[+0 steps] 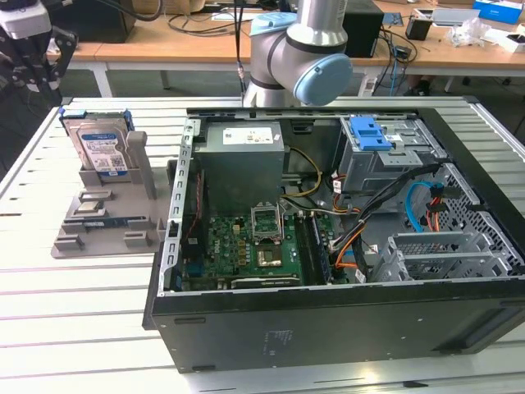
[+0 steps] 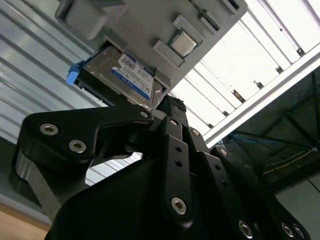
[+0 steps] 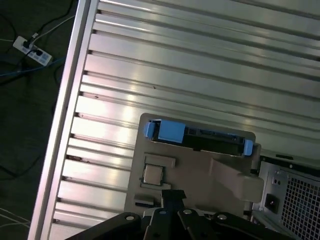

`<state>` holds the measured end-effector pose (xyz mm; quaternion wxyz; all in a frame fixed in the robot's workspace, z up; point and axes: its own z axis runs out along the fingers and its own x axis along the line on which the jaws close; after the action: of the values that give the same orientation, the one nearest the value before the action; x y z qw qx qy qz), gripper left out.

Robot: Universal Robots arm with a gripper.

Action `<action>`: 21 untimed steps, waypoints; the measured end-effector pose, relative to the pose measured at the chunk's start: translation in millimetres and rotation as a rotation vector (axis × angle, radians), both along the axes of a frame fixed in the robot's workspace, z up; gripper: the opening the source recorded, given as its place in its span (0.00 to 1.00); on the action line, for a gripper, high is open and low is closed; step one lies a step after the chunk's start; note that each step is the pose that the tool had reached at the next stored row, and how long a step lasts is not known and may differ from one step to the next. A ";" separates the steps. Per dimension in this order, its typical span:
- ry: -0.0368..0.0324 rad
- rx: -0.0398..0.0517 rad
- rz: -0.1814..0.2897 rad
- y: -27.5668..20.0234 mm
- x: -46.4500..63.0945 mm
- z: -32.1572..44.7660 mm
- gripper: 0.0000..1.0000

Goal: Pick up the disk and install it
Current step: 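Pick up the disk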

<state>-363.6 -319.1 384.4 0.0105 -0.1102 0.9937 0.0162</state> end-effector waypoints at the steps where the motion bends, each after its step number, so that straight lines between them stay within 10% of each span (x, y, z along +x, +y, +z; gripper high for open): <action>1: 0.0000 -0.0001 0.013 0.0 0.0 0.0 0.11; 9: 0.0000 -0.0015 0.180 0.0 0.0 0.0 0.11; 21: 0.0003 -0.0048 0.294 0.0 0.0 0.0 0.11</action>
<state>-363.6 -319.0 384.4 0.0076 -0.2546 0.9669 0.0152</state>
